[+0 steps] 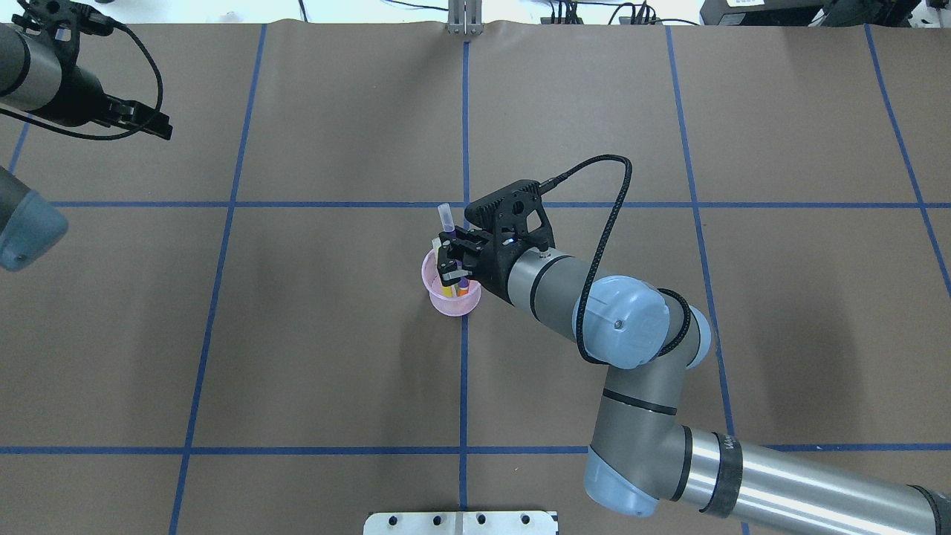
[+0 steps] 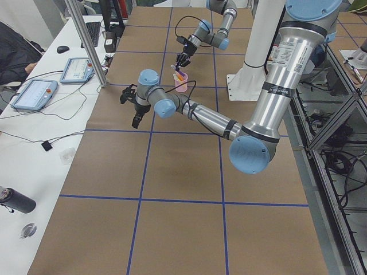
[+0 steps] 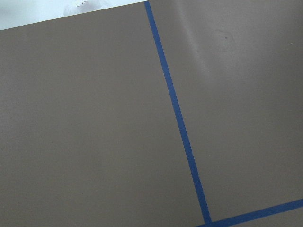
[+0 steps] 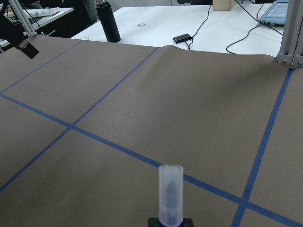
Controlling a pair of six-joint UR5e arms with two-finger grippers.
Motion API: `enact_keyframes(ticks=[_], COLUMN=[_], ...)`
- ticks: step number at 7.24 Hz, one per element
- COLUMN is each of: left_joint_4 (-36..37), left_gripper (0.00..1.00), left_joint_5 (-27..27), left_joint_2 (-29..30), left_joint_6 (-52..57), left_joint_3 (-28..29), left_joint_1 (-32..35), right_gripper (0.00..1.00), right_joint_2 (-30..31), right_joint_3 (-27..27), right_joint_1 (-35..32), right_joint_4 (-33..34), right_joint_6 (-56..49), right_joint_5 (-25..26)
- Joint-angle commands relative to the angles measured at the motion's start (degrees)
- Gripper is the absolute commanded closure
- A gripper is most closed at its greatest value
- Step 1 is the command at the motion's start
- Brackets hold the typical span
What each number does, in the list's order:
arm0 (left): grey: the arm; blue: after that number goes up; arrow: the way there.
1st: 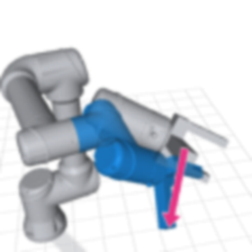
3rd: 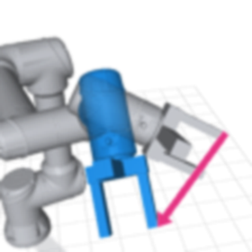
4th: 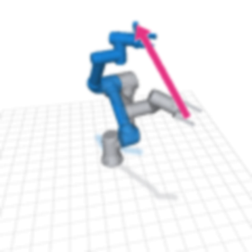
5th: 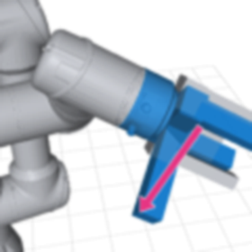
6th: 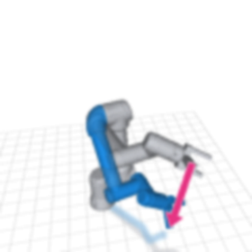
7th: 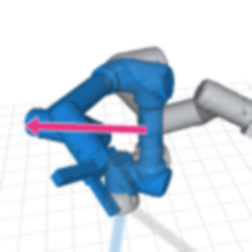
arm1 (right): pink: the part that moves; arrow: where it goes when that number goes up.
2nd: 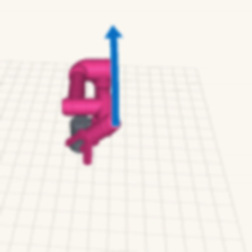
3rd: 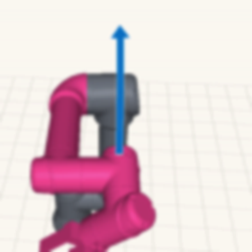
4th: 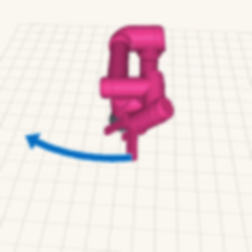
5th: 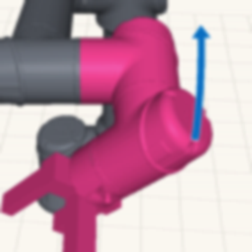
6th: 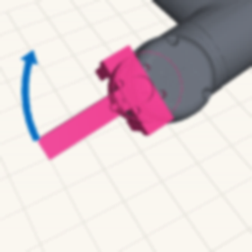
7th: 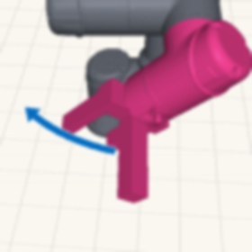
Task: Collect pens into pen holder
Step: 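Open the right gripper and withdraw it away from the cup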
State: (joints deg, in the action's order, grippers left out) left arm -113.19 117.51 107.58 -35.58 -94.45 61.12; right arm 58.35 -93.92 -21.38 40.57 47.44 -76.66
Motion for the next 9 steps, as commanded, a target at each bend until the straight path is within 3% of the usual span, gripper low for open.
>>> enact_keyframes(ticks=[1, 3, 4, 5, 7, 9], left_joint_4=[-0.01, -0.01, -0.01, -0.01, -0.19, -0.27], left_gripper=[0.0, 0.0, 0.0, 0.0, 0.0, 0.0], left_joint_5=[0.0, 0.0, 0.0, -0.17, -0.7, -1.05], left_joint_2=[-0.17, -0.09, -0.17, -0.18, -0.44, -1.66], left_joint_6=[0.07, 0.07, 0.16, 0.07, -0.1, 0.42], left_joint_3=[0.49, 0.5, 0.5, 0.84, 1.29, 1.46], left_joint_1=[0.05, 0.05, 0.05, 0.22, 3.37, 3.57], right_gripper=[0.02, 0.0, 0.0, 0.0, 0.0, 0.0], right_joint_2=[-0.69, -0.69, -0.78, -0.87, -0.78, 1.58], right_joint_3=[1.9, -0.99, -3.61, -9.64, -18.11, -18.77], right_joint_1=[0.9, 0.73, -0.4, -3.37, -12.84, -28.02], right_joint_4=[-3.3, -2.51, 0.97, 11.71, 30.98, 46.97], right_joint_6=[0.89, 2.04, 2.13, 3.7, 5.99, 6.01], right_joint_5=[0.89, 0.11, -1.64, -7.05, -21.88, -45.38])
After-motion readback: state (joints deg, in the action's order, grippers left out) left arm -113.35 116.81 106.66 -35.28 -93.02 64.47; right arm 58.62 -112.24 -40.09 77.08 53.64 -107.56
